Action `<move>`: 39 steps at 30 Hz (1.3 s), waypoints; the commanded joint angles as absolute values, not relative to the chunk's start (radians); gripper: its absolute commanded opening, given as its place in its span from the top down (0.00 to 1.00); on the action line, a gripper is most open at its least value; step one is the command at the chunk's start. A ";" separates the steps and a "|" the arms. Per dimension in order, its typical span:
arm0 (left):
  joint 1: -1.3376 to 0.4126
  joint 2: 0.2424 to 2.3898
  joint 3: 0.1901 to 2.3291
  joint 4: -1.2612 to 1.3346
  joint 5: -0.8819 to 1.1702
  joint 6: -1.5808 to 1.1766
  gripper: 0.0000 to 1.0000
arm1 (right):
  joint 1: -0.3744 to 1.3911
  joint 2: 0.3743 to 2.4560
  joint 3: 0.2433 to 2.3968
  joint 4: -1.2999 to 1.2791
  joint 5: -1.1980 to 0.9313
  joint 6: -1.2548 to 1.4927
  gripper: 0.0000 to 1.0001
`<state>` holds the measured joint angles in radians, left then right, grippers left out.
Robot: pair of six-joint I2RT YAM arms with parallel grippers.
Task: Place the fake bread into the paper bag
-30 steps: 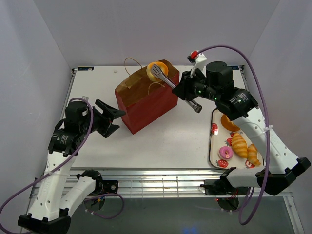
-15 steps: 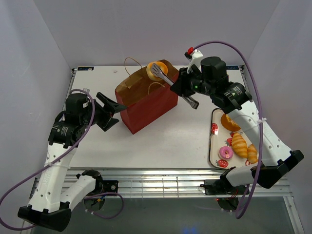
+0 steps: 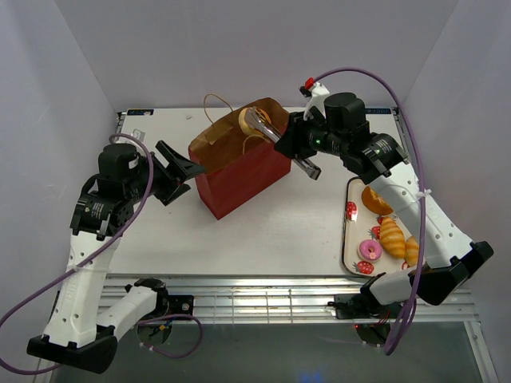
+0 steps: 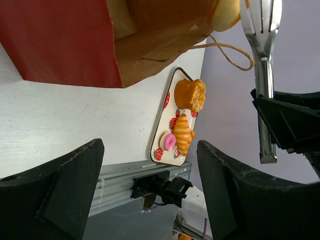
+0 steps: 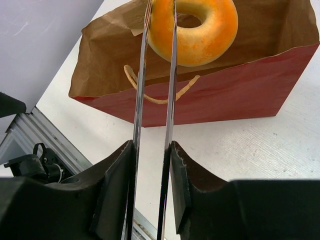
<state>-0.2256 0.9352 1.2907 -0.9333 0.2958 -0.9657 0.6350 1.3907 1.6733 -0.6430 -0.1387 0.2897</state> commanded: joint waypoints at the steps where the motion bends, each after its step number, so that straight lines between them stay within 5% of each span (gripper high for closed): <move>1: -0.227 0.940 1.361 -0.945 0.288 -0.902 0.15 | 0.632 1.382 1.686 -0.588 -0.155 0.318 0.60; 26: -0.229 0.985 1.446 -0.974 0.298 -0.867 0.15 | 0.634 1.378 1.767 -0.702 -0.075 0.325 0.55; 39: -0.227 1.032 1.496 -0.982 0.371 -0.939 0.15 | 0.634 1.085 1.681 -0.928 0.242 0.408 0.55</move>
